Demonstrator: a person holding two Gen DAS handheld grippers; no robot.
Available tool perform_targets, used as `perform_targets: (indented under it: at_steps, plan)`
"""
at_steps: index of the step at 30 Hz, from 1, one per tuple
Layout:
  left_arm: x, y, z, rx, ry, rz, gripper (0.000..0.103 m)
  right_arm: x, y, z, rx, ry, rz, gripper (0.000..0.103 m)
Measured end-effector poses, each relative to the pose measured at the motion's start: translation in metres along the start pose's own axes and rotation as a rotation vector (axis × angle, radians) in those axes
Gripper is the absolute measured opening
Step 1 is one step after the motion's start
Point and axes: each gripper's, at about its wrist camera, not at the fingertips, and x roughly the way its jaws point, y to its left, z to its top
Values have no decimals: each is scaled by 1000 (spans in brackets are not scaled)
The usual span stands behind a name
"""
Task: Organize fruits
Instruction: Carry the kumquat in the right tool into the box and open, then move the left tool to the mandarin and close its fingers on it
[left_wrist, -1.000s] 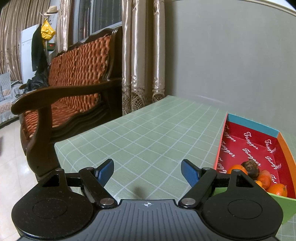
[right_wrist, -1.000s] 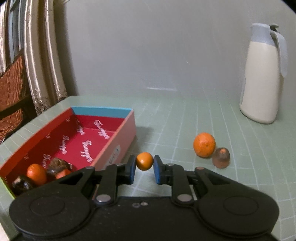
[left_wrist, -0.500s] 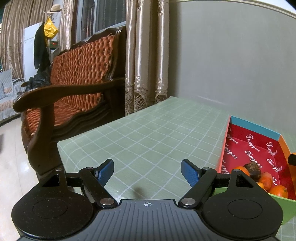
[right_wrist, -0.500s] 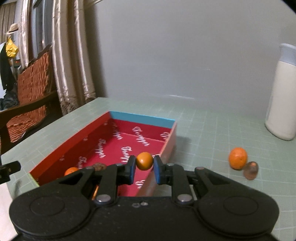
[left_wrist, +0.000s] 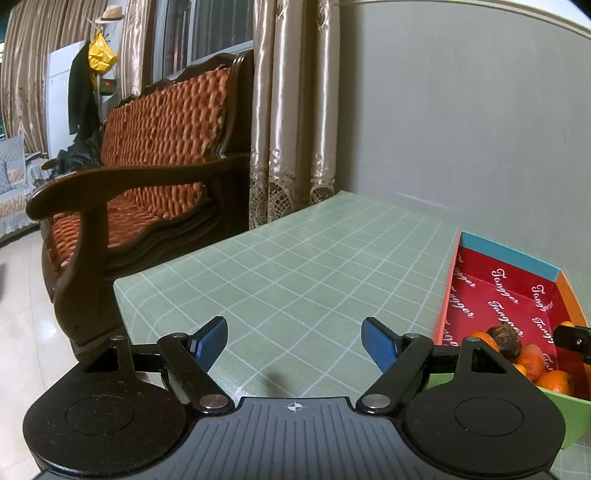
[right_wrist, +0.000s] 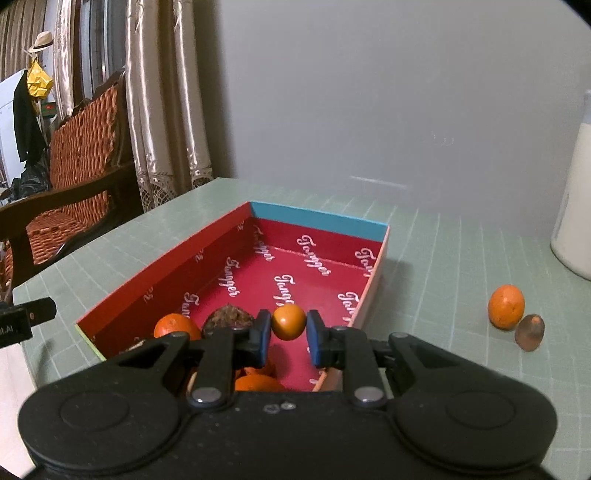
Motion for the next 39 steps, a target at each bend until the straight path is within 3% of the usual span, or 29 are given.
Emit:
perform_targets:
  at_steps: [9, 18, 23, 27, 31, 39]
  plan:
    - [0, -3, -1, 12, -3, -2, 79, -12, -7, 2, 32, -34, 22, 25]
    - [-3, -11, -1, 26, -14, -9, 79, -35, -26, 3, 70, -87, -13, 31]
    - [-8, -19, -2, 37, -32, -24, 79, -47, -42, -2, 91, -111, -51, 50]
    - [-14, -32, -5, 59, -49, -42, 79, -57, -53, -10, 82, -138, -102, 67]
    - [-21, -49, -7, 93, -78, -64, 79, -67, -67, -20, 66, -165, -178, 71]
    - [-43, -94, -15, 177, -154, -156, 79, -89, -115, -41, 169, -215, -357, 81]
